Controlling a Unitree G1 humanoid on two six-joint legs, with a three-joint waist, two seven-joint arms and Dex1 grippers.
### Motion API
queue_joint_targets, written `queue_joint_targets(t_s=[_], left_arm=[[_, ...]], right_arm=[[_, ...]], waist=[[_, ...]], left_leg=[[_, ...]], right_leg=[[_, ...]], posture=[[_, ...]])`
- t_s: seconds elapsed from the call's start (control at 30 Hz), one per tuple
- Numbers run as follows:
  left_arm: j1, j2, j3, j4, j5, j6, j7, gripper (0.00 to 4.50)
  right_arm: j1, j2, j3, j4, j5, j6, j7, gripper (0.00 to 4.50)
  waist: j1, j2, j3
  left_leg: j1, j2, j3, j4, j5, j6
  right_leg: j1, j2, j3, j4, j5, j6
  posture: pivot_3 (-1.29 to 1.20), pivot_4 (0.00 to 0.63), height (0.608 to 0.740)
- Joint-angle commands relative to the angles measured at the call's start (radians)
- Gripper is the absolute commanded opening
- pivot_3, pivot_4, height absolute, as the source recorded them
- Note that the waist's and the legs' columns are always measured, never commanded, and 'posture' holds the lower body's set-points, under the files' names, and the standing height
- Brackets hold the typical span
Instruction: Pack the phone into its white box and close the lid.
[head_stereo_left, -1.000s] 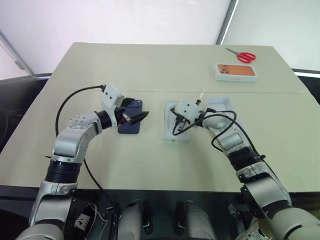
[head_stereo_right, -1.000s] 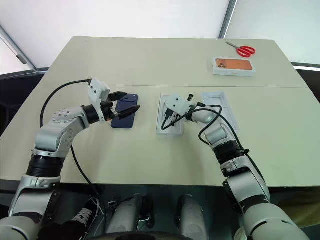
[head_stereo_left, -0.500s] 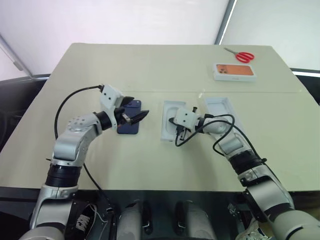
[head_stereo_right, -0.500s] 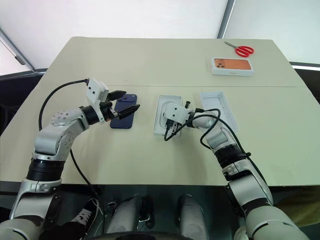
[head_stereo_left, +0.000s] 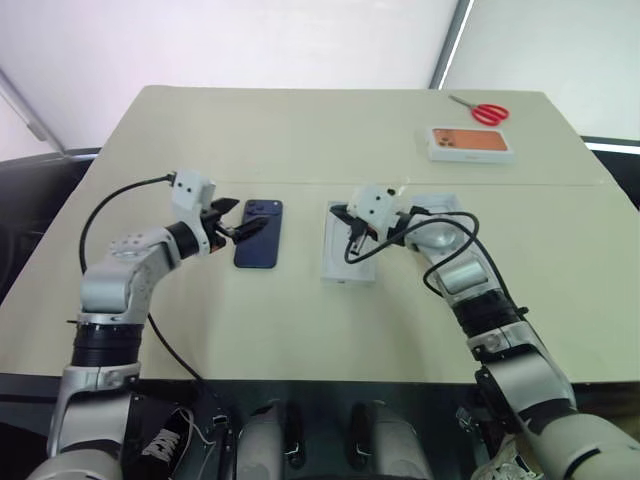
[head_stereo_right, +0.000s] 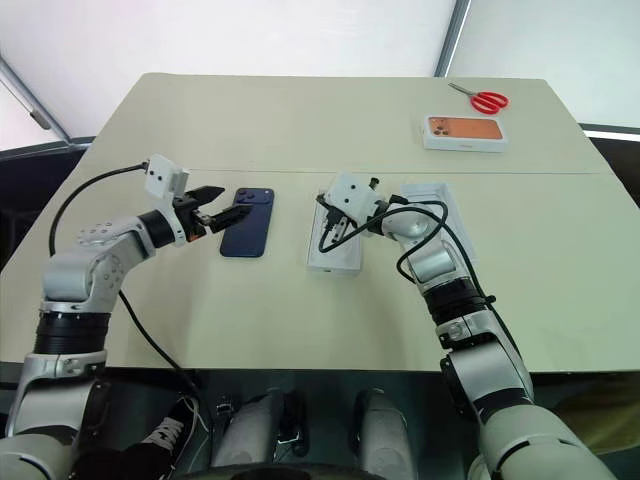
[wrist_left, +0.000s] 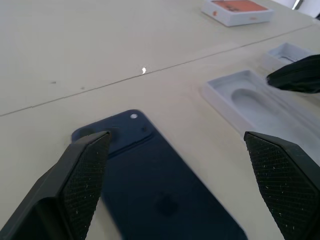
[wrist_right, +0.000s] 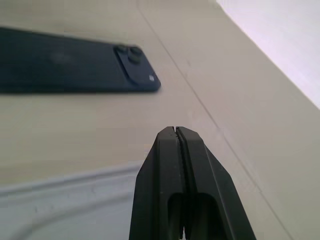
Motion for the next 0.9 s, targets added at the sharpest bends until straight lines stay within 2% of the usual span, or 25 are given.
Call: queue_joint_targets(t_s=[0.03, 0.17, 0.33, 0.47, 0.8, 0.9], left_arm=[[-0.043, 0.031, 0.054, 0.068, -0.037, 0.101, 0.016, 4.50], [-0.088, 0.039, 0.075, 0.214, -0.016, 0.163, 0.065, 4.50], [-0.156, 0.034, 0.093, 0.324, -0.044, 0.227, 0.055, 4.50], [-0.185, 0.054, 0.029, 0.393, -0.005, 0.270, 0.019, 4.50], [-0.217, 0.023, 0.024, 0.459, -0.050, 0.447, -0.038, 4.50], [-0.227, 0.013, 0.016, 0.491, -0.032, 0.444, -0.039, 4.50]], right_arm=[[-0.048, 0.056, 0.045, -0.022, -0.020, 0.055, -0.009, 0.04], [-0.131, 0.141, 0.120, 0.051, -0.081, 0.103, -0.026, 0.04], [-0.247, 0.215, 0.194, 0.279, -0.165, 0.150, -0.055, 0.04], [-0.301, 0.241, 0.203, 0.400, -0.182, 0.139, -0.051, 0.04], [-0.309, 0.244, 0.210, 0.471, -0.218, 0.110, -0.057, 0.04], [-0.309, 0.248, 0.209, 0.471, -0.218, 0.108, -0.057, 0.04]], waist=[[-0.002, 0.000, 0.000], [-0.006, 0.000, 0.000], [0.000, -0.001, 0.000], [0.000, -0.001, 0.000], [-0.006, 0.000, -0.001], [-0.005, 0.000, -0.001]], left_leg=[[0.000, 0.000, 0.000, 0.000, 0.000, 0.000], [0.000, 0.000, 0.000, 0.000, 0.000, 0.000], [-0.001, 0.000, 0.001, 0.000, 0.000, 0.000], [-0.001, -0.001, 0.001, 0.000, 0.000, -0.001], [0.000, -0.001, 0.001, -0.001, 0.000, -0.002], [0.000, -0.001, 0.001, -0.001, 0.000, -0.002]], right_leg=[[0.000, 0.000, 0.000, 0.000, 0.000, 0.000], [-0.002, 0.000, 0.000, 0.002, 0.000, 0.000], [-0.002, 0.000, 0.001, 0.007, 0.000, 0.000], [-0.002, -0.001, 0.001, 0.007, 0.000, 0.000], [-0.003, -0.001, 0.001, 0.008, -0.001, 0.000], [-0.002, -0.001, 0.002, 0.008, -0.001, 0.000]], posture=[[0.00, 0.150, 0.738], [0.00, 0.150, 0.738], [0.00, 0.150, 0.738], [0.00, 0.150, 0.738], [0.00, 0.150, 0.738], [0.00, 0.150, 0.738]])
